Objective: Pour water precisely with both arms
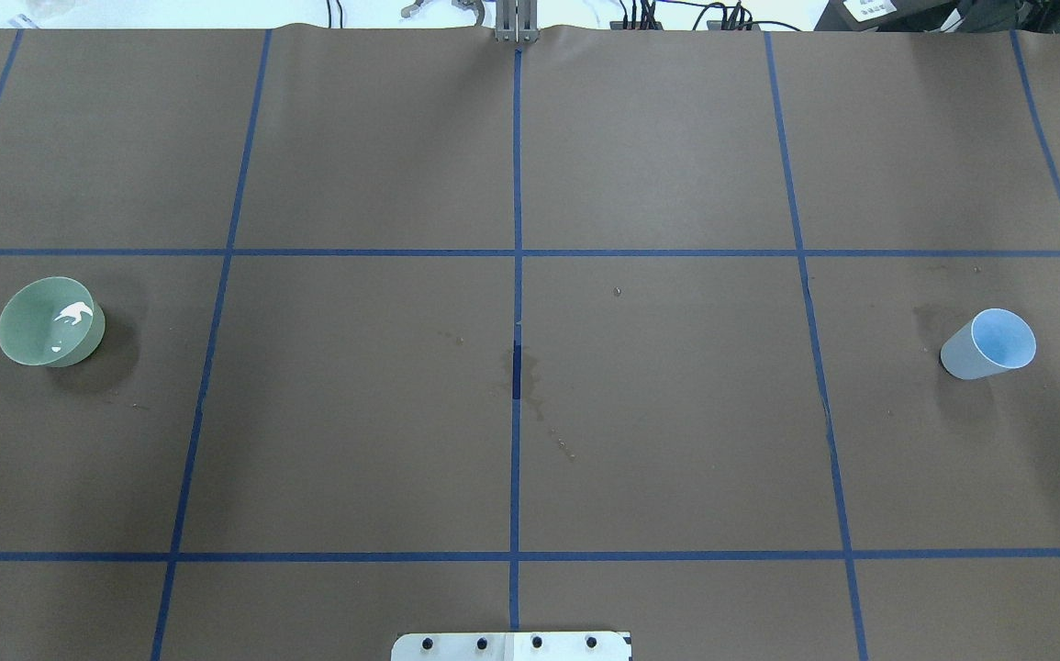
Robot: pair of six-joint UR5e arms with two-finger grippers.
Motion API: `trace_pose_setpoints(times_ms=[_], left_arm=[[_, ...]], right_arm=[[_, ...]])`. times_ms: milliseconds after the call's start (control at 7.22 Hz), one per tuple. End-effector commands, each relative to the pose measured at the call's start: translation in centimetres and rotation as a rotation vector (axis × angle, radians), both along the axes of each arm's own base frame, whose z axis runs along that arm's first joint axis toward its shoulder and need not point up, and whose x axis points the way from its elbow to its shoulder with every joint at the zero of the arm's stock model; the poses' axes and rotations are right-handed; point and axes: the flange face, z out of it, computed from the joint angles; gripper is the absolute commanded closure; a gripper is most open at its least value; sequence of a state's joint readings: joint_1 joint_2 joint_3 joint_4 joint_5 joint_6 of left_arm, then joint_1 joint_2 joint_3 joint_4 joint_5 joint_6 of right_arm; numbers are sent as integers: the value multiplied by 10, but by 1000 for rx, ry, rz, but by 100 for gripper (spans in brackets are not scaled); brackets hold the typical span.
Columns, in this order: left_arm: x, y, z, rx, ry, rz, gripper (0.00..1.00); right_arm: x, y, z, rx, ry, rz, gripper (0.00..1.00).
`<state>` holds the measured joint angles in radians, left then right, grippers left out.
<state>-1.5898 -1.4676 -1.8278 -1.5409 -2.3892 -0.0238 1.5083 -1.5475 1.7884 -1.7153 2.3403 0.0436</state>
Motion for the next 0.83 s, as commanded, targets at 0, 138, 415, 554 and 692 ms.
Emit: trace_pose_setpoints(times_ms=[0, 138, 415, 554, 692], left_arm=[[1, 2, 2, -6, -10, 1, 0], [1, 3, 5, -14, -13, 1, 0], [1, 2, 18, -42, -10, -1, 0], [2, -1, 19, -42, -9, -1, 0], [2, -4, 20, -45, -9, -1, 0]], right_arm=[[-3, -8, -5, -3, -7, -1, 1], [-1, 4, -3, -22, -10, -1, 1], [-3, 2, -6, -11, -2, -5, 1], [-3, 4, 7, -32, 9, -8, 1], [-3, 2, 20, -45, 11, -14, 1]])
